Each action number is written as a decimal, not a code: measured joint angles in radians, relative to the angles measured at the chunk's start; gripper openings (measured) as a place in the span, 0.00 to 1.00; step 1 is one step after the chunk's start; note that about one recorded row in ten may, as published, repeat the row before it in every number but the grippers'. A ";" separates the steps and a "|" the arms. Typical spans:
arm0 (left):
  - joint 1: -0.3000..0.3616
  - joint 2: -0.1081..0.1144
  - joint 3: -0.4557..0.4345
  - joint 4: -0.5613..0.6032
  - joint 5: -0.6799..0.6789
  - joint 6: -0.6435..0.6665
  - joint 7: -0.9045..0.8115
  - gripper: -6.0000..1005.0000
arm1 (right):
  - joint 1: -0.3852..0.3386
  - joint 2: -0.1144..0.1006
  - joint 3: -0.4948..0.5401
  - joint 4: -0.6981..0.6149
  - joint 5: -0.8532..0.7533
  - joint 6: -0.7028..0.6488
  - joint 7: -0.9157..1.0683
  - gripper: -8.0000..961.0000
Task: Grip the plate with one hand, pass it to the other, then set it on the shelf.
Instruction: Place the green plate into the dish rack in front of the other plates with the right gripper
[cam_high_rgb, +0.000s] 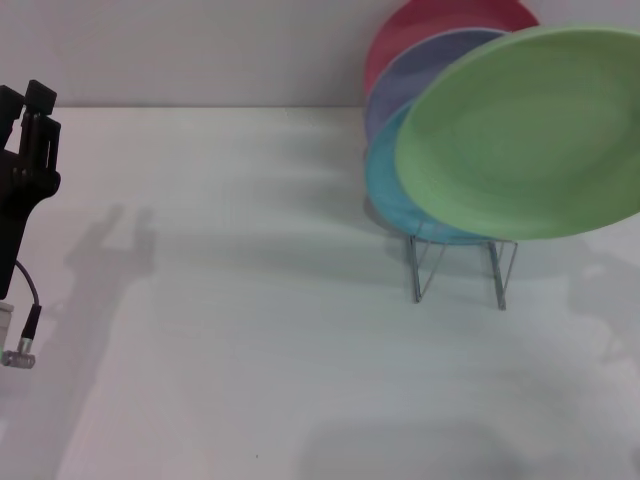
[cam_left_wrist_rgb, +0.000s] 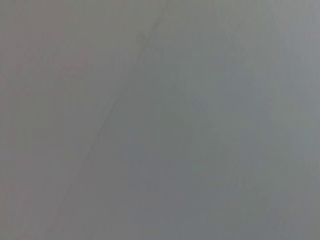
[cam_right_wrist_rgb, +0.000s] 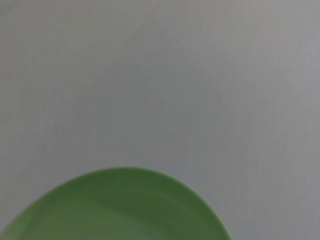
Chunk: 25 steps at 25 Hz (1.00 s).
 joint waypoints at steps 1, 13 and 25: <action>0.003 0.001 0.000 -0.004 0.000 -0.002 0.000 0.38 | 0.000 -0.001 0.000 -0.006 0.000 0.003 0.002 0.03; 0.010 -0.004 -0.001 -0.007 0.000 0.001 -0.015 0.38 | 0.048 -0.004 0.002 -0.078 0.004 0.008 0.024 0.04; 0.008 -0.010 -0.003 -0.010 0.000 -0.008 -0.028 0.38 | 0.124 -0.006 -0.001 -0.128 0.001 0.096 0.025 0.05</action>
